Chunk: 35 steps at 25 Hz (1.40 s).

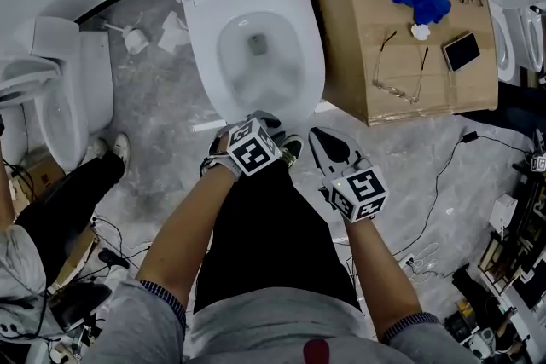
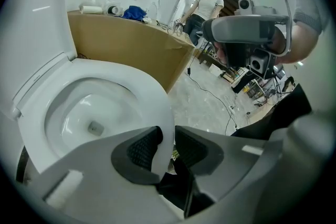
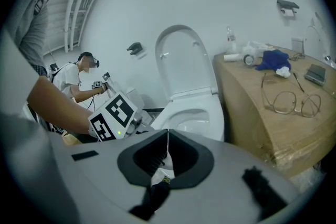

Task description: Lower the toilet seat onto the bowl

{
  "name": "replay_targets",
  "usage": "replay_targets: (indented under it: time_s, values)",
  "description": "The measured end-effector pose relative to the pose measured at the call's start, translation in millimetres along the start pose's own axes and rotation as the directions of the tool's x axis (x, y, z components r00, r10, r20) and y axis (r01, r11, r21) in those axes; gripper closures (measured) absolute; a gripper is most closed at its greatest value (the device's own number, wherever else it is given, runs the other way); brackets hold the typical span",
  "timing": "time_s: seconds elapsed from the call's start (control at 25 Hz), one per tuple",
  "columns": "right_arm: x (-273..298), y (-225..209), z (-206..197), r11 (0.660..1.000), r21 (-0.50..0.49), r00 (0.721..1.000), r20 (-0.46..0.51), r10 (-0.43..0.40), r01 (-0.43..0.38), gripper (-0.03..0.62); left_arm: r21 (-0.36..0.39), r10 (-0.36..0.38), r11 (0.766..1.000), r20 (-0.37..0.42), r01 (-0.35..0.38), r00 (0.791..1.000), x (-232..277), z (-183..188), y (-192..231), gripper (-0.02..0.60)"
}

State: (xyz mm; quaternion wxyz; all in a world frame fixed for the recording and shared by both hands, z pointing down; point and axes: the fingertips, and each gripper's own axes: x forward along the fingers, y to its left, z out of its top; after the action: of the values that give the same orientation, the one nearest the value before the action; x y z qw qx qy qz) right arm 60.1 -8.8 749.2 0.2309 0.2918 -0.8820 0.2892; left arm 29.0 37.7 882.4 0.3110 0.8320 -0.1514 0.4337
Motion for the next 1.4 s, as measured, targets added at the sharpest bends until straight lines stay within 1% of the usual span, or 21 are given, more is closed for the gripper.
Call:
replay_targets:
  time_s: [0.36,0.48,0.6,0.8,1.16,1.4]
  values:
    - [7.0,-11.7,-26.7,0.999,0.043,1.0,-0.014,-0.021,0.021,0.58,-0.024,-0.02,1.0,-0.024,0.019,1.0,31.6,-16.9,6.8,0.465]
    - [10.2,-14.0,-35.5,0.998,0.061,1.0,-0.017,-0.022,0.023,0.58,-0.037,-0.018,0.999,-0.024,0.017,1.0,41.5,-21.3,10.8,0.465]
    - [14.9,-14.1,-44.5,0.997,0.079,1.0,-0.022,-0.018,0.019,0.58,-0.047,-0.014,0.999,-0.041,0.012,0.999,52.3,-30.5,16.5,0.465]
    - [19.2,-15.5,-56.0,0.997,0.081,0.999,-0.033,-0.019,0.022,0.58,-0.081,-0.033,0.996,-0.048,0.029,0.998,65.8,-38.3,20.3,0.463]
    - [19.9,-21.9,-75.2,0.992,0.117,0.998,-0.048,-0.03,0.036,0.58,-0.106,-0.049,0.993,-0.066,0.041,0.997,89.0,-51.8,26.7,0.463]
    - [20.0,-25.0,-82.8,0.992,0.12,0.998,-0.058,-0.031,0.038,0.58,-0.141,-0.048,0.989,-0.055,0.04,0.997,96.2,-54.4,33.8,0.47]
